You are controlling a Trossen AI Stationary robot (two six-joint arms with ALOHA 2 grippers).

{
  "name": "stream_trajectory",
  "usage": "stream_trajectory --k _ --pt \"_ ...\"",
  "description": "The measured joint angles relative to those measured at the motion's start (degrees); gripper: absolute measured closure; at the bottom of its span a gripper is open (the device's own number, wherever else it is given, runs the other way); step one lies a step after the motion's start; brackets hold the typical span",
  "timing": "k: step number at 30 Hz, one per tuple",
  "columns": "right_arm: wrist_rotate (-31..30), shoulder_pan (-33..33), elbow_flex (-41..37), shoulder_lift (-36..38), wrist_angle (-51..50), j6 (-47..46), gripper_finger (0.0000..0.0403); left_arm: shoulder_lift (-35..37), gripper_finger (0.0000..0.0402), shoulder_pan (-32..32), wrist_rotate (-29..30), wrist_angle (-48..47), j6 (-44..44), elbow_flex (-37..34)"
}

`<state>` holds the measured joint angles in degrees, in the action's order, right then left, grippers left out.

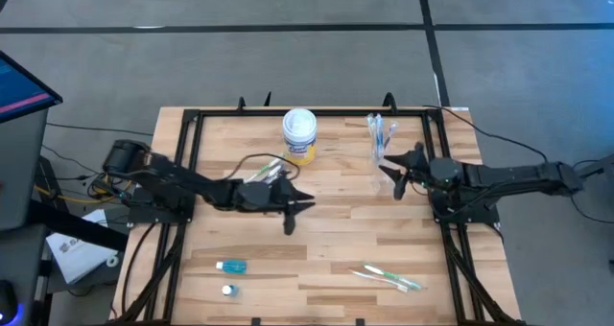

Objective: Pick & Place toothbrushing station
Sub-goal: Put the top mouthwash into the transparent organizer

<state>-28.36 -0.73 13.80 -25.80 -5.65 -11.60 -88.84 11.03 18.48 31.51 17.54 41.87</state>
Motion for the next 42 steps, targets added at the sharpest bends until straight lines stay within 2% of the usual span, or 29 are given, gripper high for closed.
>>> stream_trajectory --k 4,8,17,22,26,29,34,36,42 --pt "0.1 -3.5 0.0 0.0 1.1 2.2 0.0244 5.8 0.0314 1.7 7.2 -5.2 3.4 -4.0" --pt "0.5 -6.5 0.0 -0.1 3.0 2.6 0.0248 8.8 0.0314 2.4 11.5 -8.5 7.1 -7.2" --pt "3.0 -10.5 0.1 -5.5 6.8 3.2 0.0250 10.2 0.0314 2.0 14.4 -19.1 12.8 -10.0" --pt "3.0 -10.5 0.1 -9.6 10.7 4.3 0.0252 10.2 0.0314 2.0 17.6 -24.8 13.4 -10.0" --pt "3.0 -10.5 0.3 -12.4 12.9 5.8 0.0255 10.2 0.0314 1.1 17.9 -29.1 15.6 -10.0" --pt "3.0 -10.5 1.6 -14.5 12.8 5.8 0.0258 10.2 0.0314 0.7 14.6 -30.2 16.6 -10.0" --pt "3.5 -10.5 3.2 -18.0 12.8 6.1 0.0259 10.2 0.0314 1.5 -0.9 -30.2 15.9 -10.0" --pt "3.5 -10.5 3.6 -19.3 12.8 6.1 0.0259 10.2 0.0314 2.8 -5.2 -30.5 15.9 -10.0" --pt "3.5 -10.5 4.5 -22.2 12.8 6.1 0.0259 10.2 0.0314 8.3 -11.3 -34.4 17.7 -9.9"
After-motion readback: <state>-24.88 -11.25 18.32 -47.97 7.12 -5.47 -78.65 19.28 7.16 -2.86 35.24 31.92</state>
